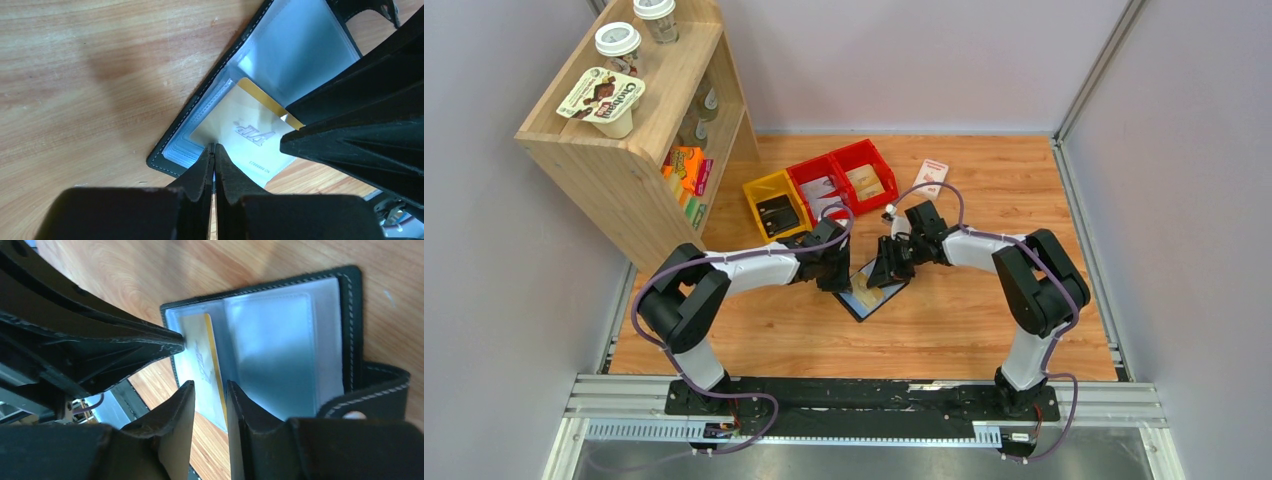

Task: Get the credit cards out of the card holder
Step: Remove the credit card from the card holder.

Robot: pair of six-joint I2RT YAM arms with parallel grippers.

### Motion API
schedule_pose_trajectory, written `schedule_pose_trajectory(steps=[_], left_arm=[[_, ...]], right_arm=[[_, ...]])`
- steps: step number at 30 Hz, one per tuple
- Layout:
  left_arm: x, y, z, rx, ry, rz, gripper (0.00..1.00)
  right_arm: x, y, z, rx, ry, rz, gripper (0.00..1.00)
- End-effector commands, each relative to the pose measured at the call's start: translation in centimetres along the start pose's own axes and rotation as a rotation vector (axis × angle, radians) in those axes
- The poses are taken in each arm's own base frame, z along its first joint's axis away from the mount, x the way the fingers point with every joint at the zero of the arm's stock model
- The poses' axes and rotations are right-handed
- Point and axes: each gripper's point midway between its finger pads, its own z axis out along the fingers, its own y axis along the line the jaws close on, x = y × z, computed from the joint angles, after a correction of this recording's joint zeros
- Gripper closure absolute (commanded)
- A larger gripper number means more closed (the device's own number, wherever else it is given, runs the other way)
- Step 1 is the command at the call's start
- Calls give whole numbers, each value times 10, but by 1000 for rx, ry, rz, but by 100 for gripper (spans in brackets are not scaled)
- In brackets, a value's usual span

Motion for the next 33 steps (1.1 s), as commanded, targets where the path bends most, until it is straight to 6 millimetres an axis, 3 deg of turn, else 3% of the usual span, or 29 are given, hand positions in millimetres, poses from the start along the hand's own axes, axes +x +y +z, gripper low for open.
schedule_pose_trajectory(steps=[1,9,22,29,33], left_arm=[[2,16,2,-88,17,45,94],[1,25,0,-127,26,124,96],[2,24,0,-117,28,142,96],[5,25,0,-120,41,144,96],[8,28,0,-131,54,145,97]], right_arm=[[-13,37,-9,-152,-49,-31,70],[-20,55,-15,-237,-95,-34,74],[-1,33,16,-189,27,16,76],[0,21,20,-156,43,43,78],[-4,25,11,-211,19,66,78]])
